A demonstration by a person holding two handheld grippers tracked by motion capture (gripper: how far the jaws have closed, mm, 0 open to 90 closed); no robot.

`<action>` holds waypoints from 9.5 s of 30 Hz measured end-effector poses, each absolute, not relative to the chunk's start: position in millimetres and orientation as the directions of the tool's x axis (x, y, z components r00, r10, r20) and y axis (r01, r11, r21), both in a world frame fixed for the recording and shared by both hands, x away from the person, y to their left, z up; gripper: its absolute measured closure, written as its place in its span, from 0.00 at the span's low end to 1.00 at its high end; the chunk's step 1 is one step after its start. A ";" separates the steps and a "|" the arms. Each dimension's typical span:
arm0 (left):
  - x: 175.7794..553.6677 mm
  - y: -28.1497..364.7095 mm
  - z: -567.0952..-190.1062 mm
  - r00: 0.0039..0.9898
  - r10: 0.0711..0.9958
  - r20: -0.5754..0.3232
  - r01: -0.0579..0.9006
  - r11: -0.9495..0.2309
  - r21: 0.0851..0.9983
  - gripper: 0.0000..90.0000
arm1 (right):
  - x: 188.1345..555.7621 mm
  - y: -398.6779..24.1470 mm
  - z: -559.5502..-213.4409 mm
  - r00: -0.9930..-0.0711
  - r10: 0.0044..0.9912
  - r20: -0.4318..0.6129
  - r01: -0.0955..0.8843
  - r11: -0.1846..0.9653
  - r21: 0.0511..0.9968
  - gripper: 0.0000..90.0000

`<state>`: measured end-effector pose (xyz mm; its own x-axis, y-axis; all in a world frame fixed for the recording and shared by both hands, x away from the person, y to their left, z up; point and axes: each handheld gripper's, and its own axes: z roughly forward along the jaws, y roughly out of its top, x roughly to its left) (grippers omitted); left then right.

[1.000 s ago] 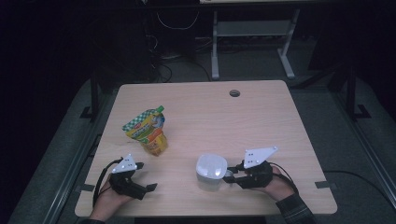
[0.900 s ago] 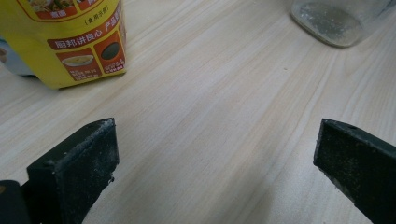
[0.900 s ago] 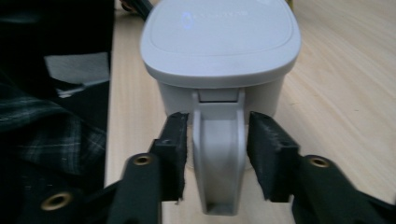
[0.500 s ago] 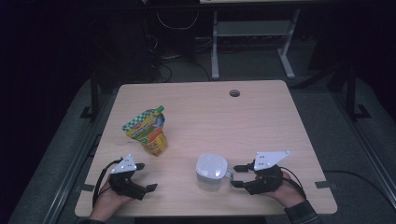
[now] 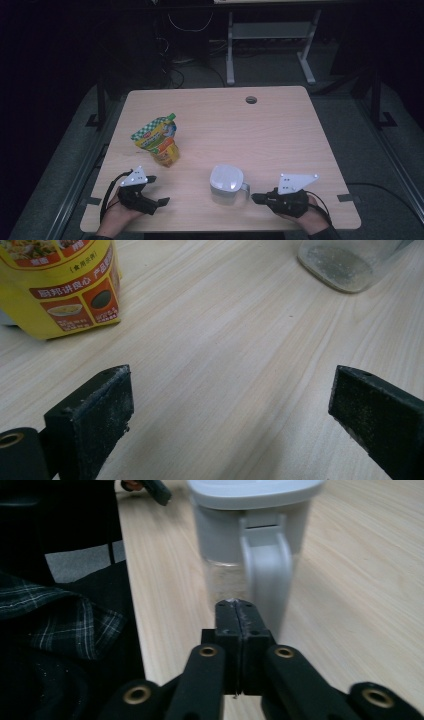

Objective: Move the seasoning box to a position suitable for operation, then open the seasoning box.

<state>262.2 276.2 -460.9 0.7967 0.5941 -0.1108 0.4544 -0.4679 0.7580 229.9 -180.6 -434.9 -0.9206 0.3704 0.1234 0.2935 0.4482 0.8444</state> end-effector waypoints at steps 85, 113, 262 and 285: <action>260.9 225.8 -441.4 0.869 0.483 -0.105 0.360 -0.474 0.804 0.05 | 265.1 -207.3 -445.7 -0.807 0.584 0.089 0.372 0.385 0.845 0.93; 274.8 146.1 -419.8 0.931 0.353 -0.090 0.267 -0.494 0.827 0.00 | 274.1 -207.4 -456.8 -0.769 0.629 0.110 0.423 0.373 0.826 0.31; 299.3 106.6 -361.8 0.967 0.201 -0.155 0.227 -0.407 0.885 1.00 | 274.5 -207.8 -462.0 -0.762 0.641 0.094 0.432 0.394 0.811 0.33; 315.7 84.1 -355.1 0.977 0.167 -0.135 0.192 -0.396 0.898 1.00 | 268.2 -214.7 -462.9 -0.748 0.657 0.097 0.442 0.384 0.811 0.33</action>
